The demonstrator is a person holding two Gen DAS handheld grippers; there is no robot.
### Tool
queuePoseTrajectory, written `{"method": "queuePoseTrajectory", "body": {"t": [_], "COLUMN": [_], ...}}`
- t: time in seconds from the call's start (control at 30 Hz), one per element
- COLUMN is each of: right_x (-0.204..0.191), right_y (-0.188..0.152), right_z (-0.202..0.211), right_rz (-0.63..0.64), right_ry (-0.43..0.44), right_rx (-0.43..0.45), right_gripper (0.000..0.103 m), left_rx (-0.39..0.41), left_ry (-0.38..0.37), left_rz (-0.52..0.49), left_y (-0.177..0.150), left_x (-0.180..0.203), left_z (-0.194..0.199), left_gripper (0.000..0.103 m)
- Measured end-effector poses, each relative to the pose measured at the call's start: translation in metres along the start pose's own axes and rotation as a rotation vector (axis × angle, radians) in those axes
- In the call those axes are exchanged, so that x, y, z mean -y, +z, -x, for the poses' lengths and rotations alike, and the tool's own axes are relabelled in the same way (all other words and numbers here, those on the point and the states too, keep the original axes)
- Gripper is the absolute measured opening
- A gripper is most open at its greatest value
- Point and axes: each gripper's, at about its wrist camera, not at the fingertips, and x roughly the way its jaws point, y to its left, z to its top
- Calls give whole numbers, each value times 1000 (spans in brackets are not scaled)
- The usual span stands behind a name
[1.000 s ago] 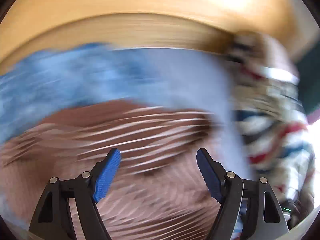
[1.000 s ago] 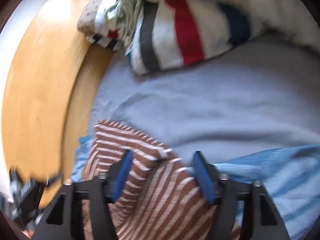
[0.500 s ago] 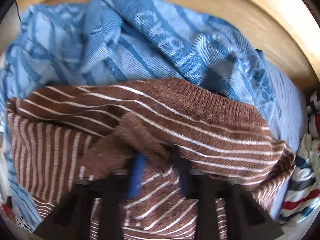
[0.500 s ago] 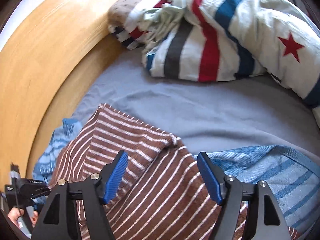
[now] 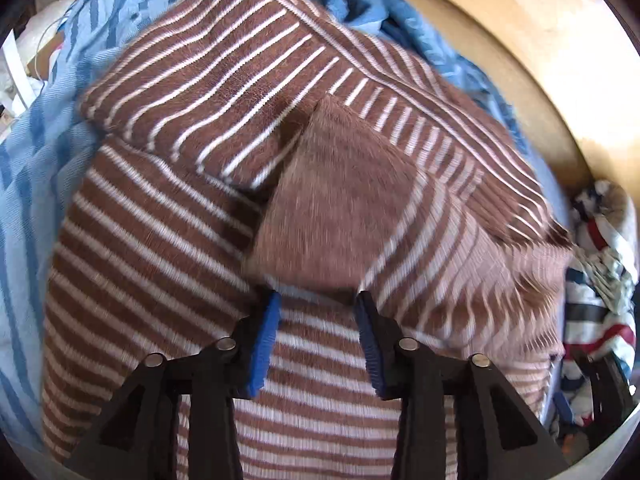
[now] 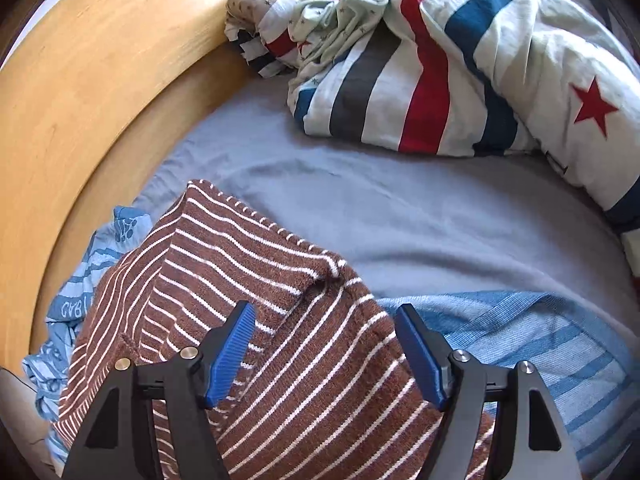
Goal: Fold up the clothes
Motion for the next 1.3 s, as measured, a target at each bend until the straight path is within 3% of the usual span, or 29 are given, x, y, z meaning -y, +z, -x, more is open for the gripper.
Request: {"method": "queuePoseTrajectory", "body": {"t": [0.03,0.1,0.2,0.27,0.37,0.43,0.53,0.6,0.67,0.7,0.83,0.97,1.0,1.07,1.1,1.13,1.23,1.3], "right_x": [0,-3,-9,-13,-20,-24,-23,-22,-21,-19,-6,5,5,7,8,9,11,13], "right_y": [1,4,5,2,-5,-9,-13,-14,-14,-14,-11,-8,-8,-8,-7,-7,-7,-7], "right_z": [3,6,11,10,-4,-15,-31,-33,-33,-33,-28,-23,-23,-23,-22,-22,-22,-22], "right_rz": [5,25,53,48,47,51,20,13,8,-2,-72,-131,-135,-144,-148,-152,-165,-174], "right_ry": [-2,15,109,170,138,116,142,143,145,143,157,181,184,190,193,196,205,211], "right_rx": [12,26,26,-1,-62,-106,-188,-191,-191,-187,-150,-118,-117,-116,-116,-115,-113,-112], "right_gripper": [76,76,76,76,76,76,76,76,76,76,76,76,77,77,77,77,77,77], "left_rx": [-17,-35,12,66,89,46,-59,-86,-82,-45,125,313,398,509,490,411,144,28], "left_ry": [-25,-62,-128,-136,-26,37,64,39,0,-10,-77,-296,-354,-314,-259,-211,-73,-29], "left_rz": [-7,-1,90,122,65,38,21,30,26,-2,-110,-240,-301,-399,-410,-361,-162,-36], "left_y": [-4,-12,-24,-9,28,43,54,53,51,52,70,121,121,106,102,104,111,109], "left_x": [-1,-6,-18,-26,-19,-16,-11,-10,-6,1,39,112,125,134,130,116,62,23], "left_z": [3,11,25,40,37,24,-6,-17,-20,-11,37,96,122,149,141,112,15,-31], "left_gripper": [66,66,66,66,66,66,66,63,16,7,7,6,6,7,7,7,6,6]}}
